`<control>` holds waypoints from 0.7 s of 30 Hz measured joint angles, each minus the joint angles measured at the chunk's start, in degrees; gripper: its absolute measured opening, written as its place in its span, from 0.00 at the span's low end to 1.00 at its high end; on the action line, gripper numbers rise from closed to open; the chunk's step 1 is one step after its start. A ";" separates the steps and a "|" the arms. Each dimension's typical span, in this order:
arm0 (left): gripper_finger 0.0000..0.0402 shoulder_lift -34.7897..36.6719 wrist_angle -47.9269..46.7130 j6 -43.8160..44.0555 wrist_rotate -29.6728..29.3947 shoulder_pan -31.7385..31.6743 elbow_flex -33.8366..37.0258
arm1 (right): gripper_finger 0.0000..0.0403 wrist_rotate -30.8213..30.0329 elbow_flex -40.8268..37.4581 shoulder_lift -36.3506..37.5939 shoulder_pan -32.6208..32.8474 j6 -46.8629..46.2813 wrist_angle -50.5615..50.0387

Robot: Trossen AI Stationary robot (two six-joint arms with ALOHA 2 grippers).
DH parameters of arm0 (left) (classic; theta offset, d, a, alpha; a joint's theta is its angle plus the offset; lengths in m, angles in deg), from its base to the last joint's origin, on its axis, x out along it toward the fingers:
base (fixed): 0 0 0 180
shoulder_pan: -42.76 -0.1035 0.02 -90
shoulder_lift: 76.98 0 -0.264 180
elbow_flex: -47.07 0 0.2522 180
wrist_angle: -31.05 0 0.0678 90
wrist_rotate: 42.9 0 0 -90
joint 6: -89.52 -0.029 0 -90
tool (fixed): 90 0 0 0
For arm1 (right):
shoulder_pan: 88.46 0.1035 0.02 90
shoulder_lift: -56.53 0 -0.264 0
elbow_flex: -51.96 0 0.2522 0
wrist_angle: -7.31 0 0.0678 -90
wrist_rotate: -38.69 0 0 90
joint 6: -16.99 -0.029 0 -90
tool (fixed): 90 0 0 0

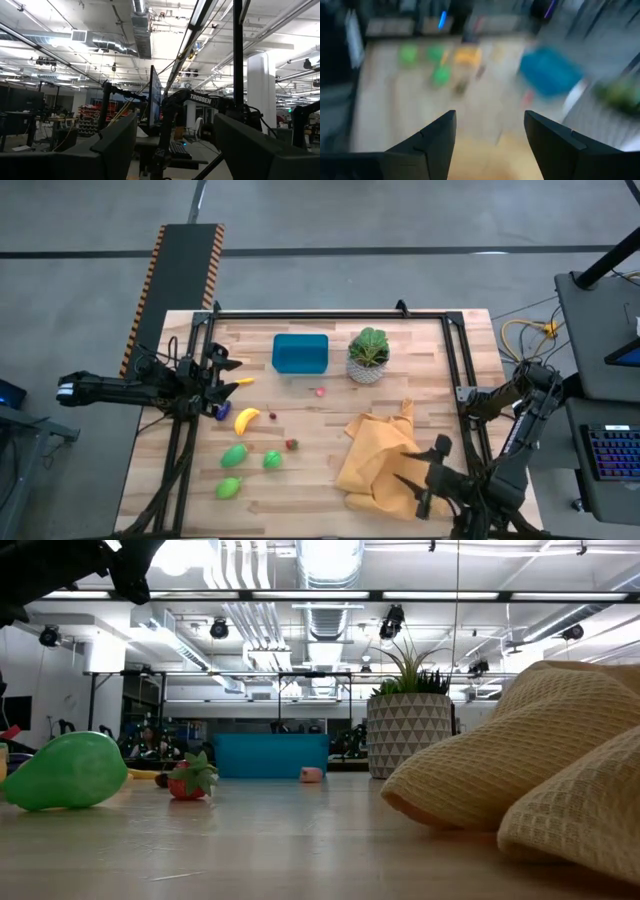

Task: Pick and placing Produce into tupperware
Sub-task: Put the pink peach into the blue bin

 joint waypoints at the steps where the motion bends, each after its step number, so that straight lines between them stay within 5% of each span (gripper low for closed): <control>1: 0.62 -0.04 0.00 0.00 0.00 0.01 0.00 | 0.56 -3.91 -1.05 0.00 -0.57 1.29 0.95; 5: 0.62 -0.03 -0.07 0.02 0.00 0.00 0.02 | 0.56 -12.17 -6.08 0.00 -4.15 0.78 3.47; 9: 0.62 -0.05 -0.57 0.04 0.02 0.00 0.04 | 0.56 -10.47 -9.85 -0.04 -8.76 0.59 7.51; 14: 0.62 -0.09 -0.57 0.04 0.02 0.02 0.09 | 0.56 -6.21 -11.98 -0.04 -13.23 21.02 27.91; 17: 0.62 -0.09 -0.79 0.07 0.02 0.00 0.09 | 0.56 4.24 -14.86 -0.04 -16.68 45.42 54.34; 21: 0.62 -0.09 -2.33 0.12 0.02 0.00 0.15 | 0.56 36.03 -22.07 -0.82 -22.47 75.89 95.88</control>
